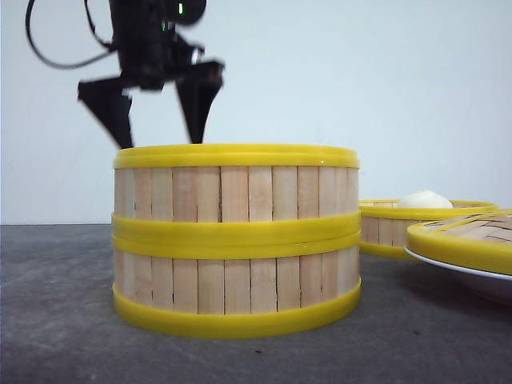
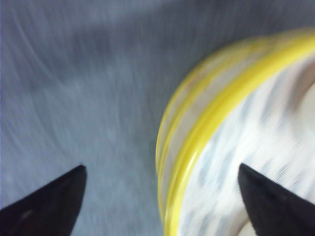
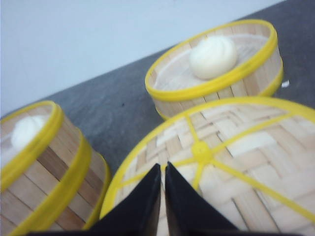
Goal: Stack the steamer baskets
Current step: 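Withdraw the left gripper and reach the right gripper to another bun basket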
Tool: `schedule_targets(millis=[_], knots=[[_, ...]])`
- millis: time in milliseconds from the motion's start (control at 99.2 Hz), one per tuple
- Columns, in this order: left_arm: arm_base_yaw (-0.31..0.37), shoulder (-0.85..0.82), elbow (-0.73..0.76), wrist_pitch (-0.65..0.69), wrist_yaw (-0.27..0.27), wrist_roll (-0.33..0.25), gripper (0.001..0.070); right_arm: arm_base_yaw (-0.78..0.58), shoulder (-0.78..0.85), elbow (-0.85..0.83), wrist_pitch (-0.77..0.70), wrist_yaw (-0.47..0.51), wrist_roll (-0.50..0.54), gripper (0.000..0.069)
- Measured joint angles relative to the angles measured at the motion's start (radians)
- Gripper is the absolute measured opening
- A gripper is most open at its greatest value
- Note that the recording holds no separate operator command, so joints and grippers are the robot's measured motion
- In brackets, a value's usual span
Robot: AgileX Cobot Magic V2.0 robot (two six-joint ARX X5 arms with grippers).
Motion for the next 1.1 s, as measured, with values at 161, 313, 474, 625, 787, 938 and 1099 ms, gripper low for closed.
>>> schedule_targets(millis=[161,313,474,625,787,938,1099], knots=[[0.0,-0.172,0.011,0.128,-0.006,-0.009,0.0637,0.0,0.0,0.002,0.005,0.0,0.008,0.0011],[-0.003,-0.345,0.015,0.161,-0.025,-0.03,0.0637,0.0,0.017,0.058,-0.039,0.007,0.027,0.0011],[-0.043,-0.537,0.015,0.095,-0.087,-0.002,0.0637,-0.008,0.163,0.227,-0.037,0.113,0.024,0.0011],[-0.079,-0.684,0.015,0.025,-0.111,0.018,0.0637,-0.029,0.462,0.526,-0.091,0.122,-0.085,0.0012],[-0.088,-0.818,0.015,-0.018,-0.183,0.024,0.0637,-0.06,0.883,0.948,-0.362,0.127,-0.227,0.0248],[-0.088,-0.946,0.0,-0.073,-0.28,0.024,0.0637,-0.114,1.287,1.323,-0.628,0.129,-0.28,0.0412],[-0.088,-1.113,-0.107,-0.075,-0.356,0.024,0.0637,-0.125,1.592,1.585,-0.756,0.133,-0.285,0.0425]])
